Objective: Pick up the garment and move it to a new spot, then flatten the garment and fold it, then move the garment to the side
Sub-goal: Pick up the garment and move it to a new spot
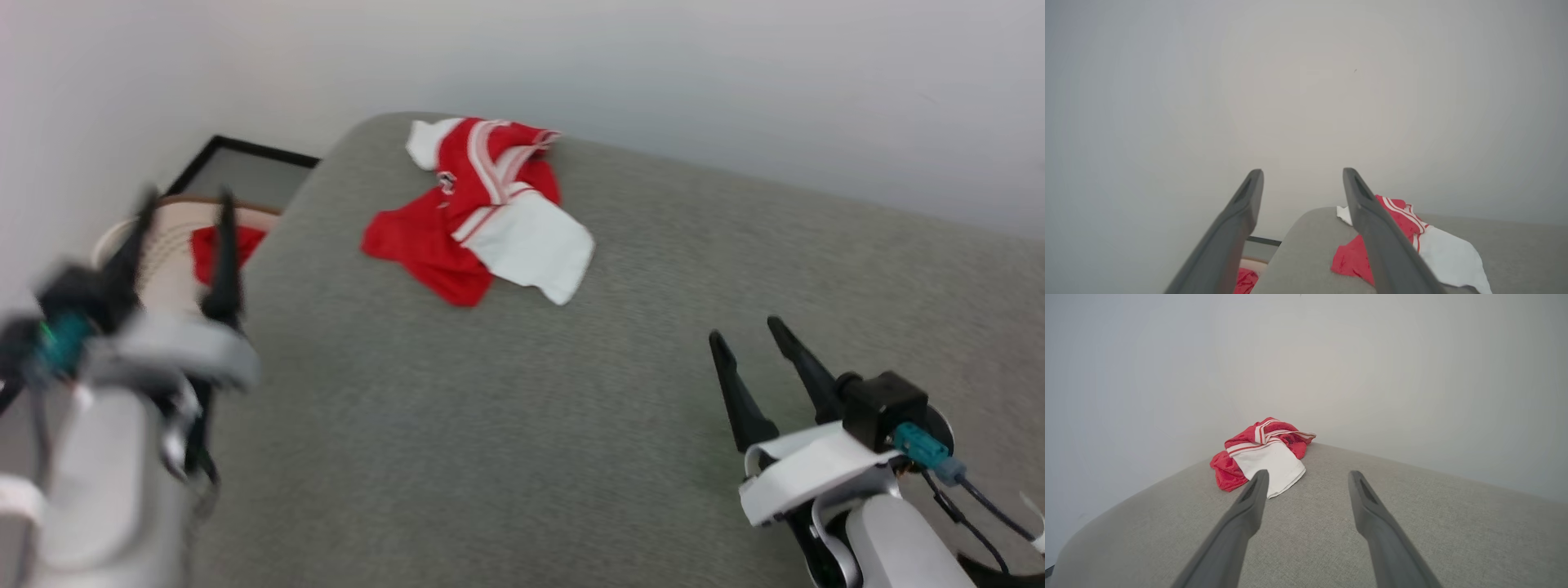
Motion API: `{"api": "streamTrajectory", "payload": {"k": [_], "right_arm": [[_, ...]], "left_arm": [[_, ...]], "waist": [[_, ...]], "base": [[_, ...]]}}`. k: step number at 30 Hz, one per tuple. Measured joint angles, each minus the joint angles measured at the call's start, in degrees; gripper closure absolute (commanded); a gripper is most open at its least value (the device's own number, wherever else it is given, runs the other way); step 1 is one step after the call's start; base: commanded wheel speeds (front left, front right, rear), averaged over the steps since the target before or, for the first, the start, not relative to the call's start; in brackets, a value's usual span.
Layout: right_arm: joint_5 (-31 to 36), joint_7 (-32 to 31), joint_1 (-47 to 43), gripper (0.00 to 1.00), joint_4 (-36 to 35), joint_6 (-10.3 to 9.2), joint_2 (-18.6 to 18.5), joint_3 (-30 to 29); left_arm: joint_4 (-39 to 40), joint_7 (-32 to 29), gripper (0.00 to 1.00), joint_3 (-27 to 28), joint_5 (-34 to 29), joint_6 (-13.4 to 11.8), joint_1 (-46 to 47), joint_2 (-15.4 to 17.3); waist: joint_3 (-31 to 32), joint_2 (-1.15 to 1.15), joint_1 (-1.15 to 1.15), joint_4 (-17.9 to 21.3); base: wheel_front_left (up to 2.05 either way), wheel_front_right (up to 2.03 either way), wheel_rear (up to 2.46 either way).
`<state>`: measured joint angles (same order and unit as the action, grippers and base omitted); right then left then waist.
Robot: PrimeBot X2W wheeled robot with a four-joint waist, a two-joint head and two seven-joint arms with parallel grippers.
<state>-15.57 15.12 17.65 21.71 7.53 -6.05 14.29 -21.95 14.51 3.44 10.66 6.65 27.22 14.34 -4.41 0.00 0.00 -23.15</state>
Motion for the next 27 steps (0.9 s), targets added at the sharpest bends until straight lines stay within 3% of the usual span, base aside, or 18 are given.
{"api": "streamTrajectory", "payload": {"k": [6, 11, 15, 22, 27], "right_arm": [[0.6, 0.0, 2.1, 0.00, -2.3, -0.01, 0.8, -1.0], [0.5, 0.0, 4.2, 0.00, -3.7, 0.00, 1.5, -1.1], [0.0, 0.0, 4.3, 0.00, -3.9, -0.01, 1.8, -0.2], [-1.0, 0.0, 5.8, 0.00, -5.7, -0.01, 2.5, 0.9], [-1.6, 0.0, 6.9, 0.00, -7.3, -0.01, 2.7, 1.4]], "left_arm": [[-8.9, -4.7, 0.00, -2.1, 2.5, 0.7, 14.7, 8.0], [-16.1, -11.6, 0.00, -9.4, 8.2, 0.8, 23.8, 13.9], [-21.5, -19.8, 0.00, -13.7, 15.7, 0.9, 27.9, 17.5], [-27.0, -40.7, 0.00, -20.4, 28.7, 0.9, 30.5, 22.7], [-29.1, -46.7, 0.00, -22.7, 32.8, 0.9, 32.5, 25.7]], "waist": [[-2.4, 0.00, 0.00, 6.4], [-6.0, 0.00, 0.00, 12.8], [-8.9, 0.00, 0.00, 17.9], [-13.7, 0.00, 0.00, 25.6], [-17.8, 0.00, 0.00, 28.9]], "base": [[0.00, 0.00, 0.00], [0.00, 0.00, 0.00], [0.00, 0.00, 0.00], [0.00, 0.00, 0.00], [0.00, 0.00, 0.00]]}}
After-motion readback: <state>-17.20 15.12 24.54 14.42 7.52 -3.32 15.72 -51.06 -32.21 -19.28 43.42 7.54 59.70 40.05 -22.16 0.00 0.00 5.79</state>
